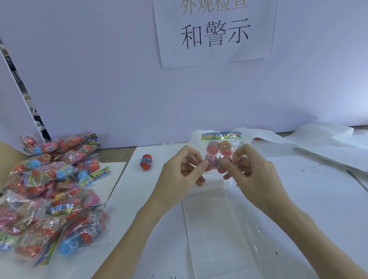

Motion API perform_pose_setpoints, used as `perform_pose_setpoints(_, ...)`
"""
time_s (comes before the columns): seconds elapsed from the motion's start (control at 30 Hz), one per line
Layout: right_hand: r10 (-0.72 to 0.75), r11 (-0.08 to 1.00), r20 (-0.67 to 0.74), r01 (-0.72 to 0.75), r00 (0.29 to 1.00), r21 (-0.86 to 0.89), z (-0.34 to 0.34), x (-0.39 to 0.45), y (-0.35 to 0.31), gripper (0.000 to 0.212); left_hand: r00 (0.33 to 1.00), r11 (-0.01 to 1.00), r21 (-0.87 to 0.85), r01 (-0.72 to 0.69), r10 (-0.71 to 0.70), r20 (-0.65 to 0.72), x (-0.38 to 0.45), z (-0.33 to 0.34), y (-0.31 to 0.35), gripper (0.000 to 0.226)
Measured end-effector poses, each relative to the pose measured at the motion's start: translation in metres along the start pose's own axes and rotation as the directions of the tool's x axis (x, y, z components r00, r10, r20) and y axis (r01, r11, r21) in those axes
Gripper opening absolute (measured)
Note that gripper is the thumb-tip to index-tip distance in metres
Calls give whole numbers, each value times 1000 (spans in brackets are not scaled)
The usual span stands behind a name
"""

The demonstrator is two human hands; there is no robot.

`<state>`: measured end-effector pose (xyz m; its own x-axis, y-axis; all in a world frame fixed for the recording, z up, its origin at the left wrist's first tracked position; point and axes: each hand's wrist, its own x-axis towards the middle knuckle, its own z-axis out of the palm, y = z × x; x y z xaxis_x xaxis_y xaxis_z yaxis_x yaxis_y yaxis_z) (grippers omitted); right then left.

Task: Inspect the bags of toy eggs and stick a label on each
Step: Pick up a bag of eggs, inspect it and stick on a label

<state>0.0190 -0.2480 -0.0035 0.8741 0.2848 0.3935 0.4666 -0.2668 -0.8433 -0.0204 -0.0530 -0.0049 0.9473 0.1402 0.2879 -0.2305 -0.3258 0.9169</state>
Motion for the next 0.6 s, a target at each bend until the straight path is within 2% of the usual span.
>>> perform_pose_setpoints(0.3,35,999,-16,-34,999,35,1,2,3,26,999,998,49,30,-32,24,0,4,-3,12)
perform_pose_setpoints(0.43,180,951,-5,-172,984,256,1,2,0,38,1000,997,71,-6,7,-10,-1,6,0,12)
perform_pose_setpoints(0.5,259,902,-4,-241,966,359,1,2,-2,45,994,979,184,-82,94,-54,-2,7,1,12)
perform_pose_setpoints(0.57,239,915,-25,-217,971,339,2,-1,-4,45,988,963,243,-119,138,-63,-2,8,1,7)
perform_pose_setpoints(0.6,180,942,-18,-167,984,290,4,-2,-4,43,993,977,193,-92,105,-54,-3,8,1,14)
